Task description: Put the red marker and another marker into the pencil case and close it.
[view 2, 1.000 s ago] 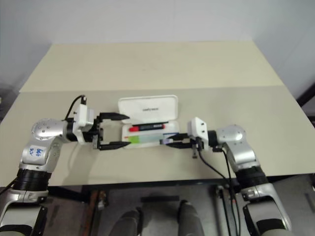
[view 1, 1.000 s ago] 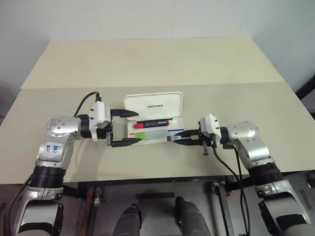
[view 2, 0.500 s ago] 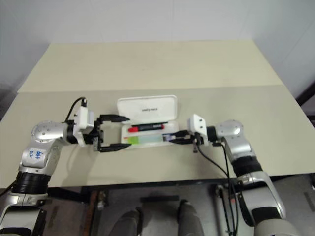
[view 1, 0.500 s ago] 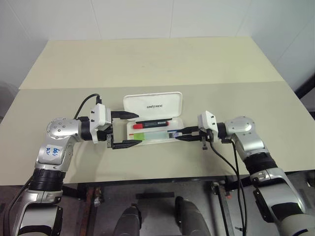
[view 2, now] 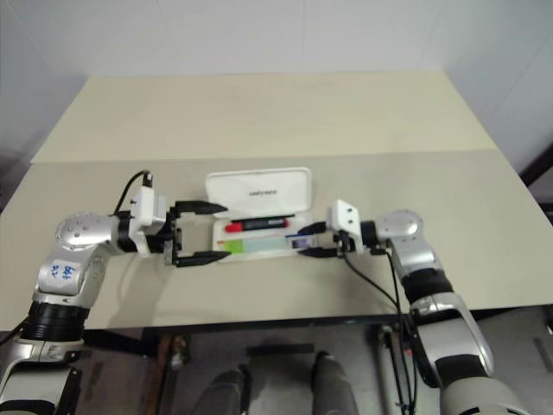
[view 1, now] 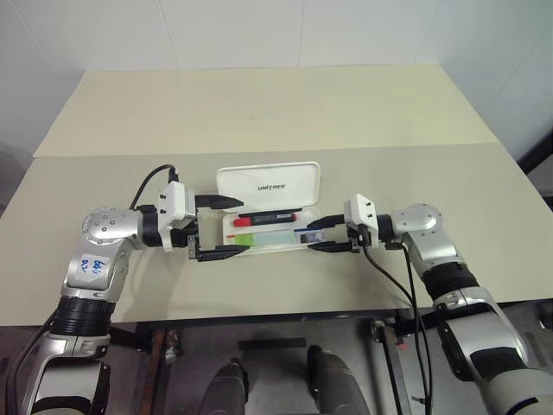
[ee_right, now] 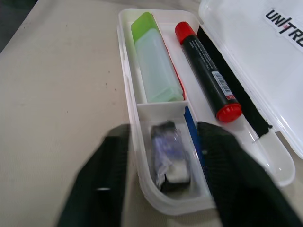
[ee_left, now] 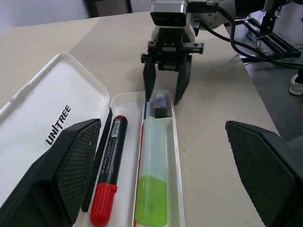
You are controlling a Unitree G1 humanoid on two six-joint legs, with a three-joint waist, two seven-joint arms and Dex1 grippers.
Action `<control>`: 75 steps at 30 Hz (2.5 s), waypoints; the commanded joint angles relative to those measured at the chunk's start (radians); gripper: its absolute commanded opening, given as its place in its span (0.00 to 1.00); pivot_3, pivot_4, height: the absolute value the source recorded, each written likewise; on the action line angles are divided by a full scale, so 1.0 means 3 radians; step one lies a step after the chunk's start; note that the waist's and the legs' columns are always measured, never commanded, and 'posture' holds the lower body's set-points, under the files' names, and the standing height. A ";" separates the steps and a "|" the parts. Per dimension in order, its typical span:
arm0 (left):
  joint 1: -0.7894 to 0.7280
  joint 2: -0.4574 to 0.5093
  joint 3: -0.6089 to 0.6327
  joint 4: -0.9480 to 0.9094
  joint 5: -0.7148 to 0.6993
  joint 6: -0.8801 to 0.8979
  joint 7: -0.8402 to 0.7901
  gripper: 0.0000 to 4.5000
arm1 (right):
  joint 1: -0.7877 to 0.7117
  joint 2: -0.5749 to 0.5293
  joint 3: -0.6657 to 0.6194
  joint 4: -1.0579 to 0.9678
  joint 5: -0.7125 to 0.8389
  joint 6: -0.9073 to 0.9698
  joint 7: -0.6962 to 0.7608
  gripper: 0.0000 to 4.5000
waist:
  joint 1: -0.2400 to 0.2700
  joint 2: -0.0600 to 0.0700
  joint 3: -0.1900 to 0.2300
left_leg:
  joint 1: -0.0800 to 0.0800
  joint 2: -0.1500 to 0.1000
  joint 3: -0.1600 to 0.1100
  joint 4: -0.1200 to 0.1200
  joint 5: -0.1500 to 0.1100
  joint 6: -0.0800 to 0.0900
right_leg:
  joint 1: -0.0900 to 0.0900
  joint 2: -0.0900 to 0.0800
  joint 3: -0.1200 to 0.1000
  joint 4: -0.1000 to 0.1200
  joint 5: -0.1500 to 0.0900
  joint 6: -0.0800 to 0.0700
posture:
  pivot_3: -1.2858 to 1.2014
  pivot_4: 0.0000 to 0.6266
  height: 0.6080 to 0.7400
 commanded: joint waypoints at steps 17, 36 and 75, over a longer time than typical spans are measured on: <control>0.0037 0.0151 0.0201 -0.0035 -0.0155 -0.0001 -0.0082 0.96 | 0.0278 -0.0317 -0.0512 -0.1146 0.0503 0.0352 -0.0037 1.00 | 0.0011 0.0000 0.0000 | -0.0001 0.0000 0.0000 -0.0001 0.0000 -0.0001 | 0.0000 0.0000 0.0000 0.0001 0.0000 0.0000 | 0.52 0.24 1.00; -0.0155 -0.0136 0.0529 0.0548 0.0069 -0.0535 0.0726 0.01 | 0.0680 -0.0621 -0.0714 -0.1749 0.0610 0.0753 -0.0243 1.00 | 0.0016 0.0000 0.0000 | 0.0002 0.0000 0.0001 0.0006 0.0001 -0.0003 | 0.0001 -0.0001 0.0001 -0.0003 0.0001 -0.0001 | 0.52 0.24 1.00; -0.0631 -0.0371 -0.0331 0.0905 0.0530 -0.0370 0.0107 0.01 | 0.0820 -0.0517 -0.0685 -0.2013 0.0595 0.0771 -0.0597 1.00 | 0.0011 -0.0001 0.0000 | -0.0006 -0.0002 0.0002 0.0003 0.0000 -0.0003 | 0.0001 0.0000 0.0001 -0.0006 0.0005 0.0007 | 0.52 0.24 1.00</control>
